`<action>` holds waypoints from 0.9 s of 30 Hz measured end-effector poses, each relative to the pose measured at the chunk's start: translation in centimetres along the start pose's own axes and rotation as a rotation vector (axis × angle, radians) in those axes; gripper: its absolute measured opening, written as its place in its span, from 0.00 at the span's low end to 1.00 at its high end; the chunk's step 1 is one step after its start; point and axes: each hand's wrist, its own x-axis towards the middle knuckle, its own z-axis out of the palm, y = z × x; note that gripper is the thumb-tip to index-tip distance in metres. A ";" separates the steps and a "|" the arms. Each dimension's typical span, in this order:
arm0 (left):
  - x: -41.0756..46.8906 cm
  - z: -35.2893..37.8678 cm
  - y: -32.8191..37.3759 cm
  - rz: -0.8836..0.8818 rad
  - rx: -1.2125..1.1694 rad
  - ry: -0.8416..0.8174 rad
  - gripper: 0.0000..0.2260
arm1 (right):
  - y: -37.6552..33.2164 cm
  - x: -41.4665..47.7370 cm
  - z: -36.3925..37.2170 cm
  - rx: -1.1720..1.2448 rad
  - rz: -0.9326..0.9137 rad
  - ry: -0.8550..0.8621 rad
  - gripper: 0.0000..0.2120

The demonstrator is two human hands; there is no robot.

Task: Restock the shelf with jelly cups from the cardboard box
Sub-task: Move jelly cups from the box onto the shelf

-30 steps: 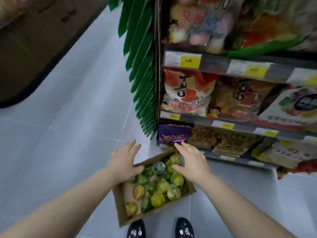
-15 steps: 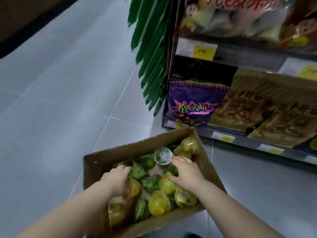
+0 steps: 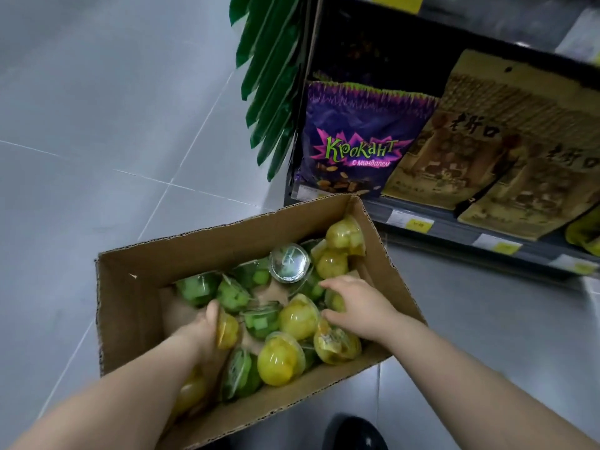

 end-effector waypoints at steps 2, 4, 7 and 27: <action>0.2 0.1 -0.3 0.050 -0.019 0.052 0.54 | 0.4 -0.1 0.1 0.006 0.049 -0.016 0.26; 0.0 0.2 -0.4 0.078 -0.022 0.101 0.54 | 0.7 -0.1 0.3 -0.020 0.101 -0.050 0.23; -0.8 -0.3 0.1 0.097 -0.061 0.133 0.53 | 0.7 0.2 0.5 -0.075 0.182 -0.141 0.23; -4.6 -4.0 2.6 0.295 -0.257 0.271 0.44 | -1.0 2.3 6.0 -0.184 0.577 -0.523 0.50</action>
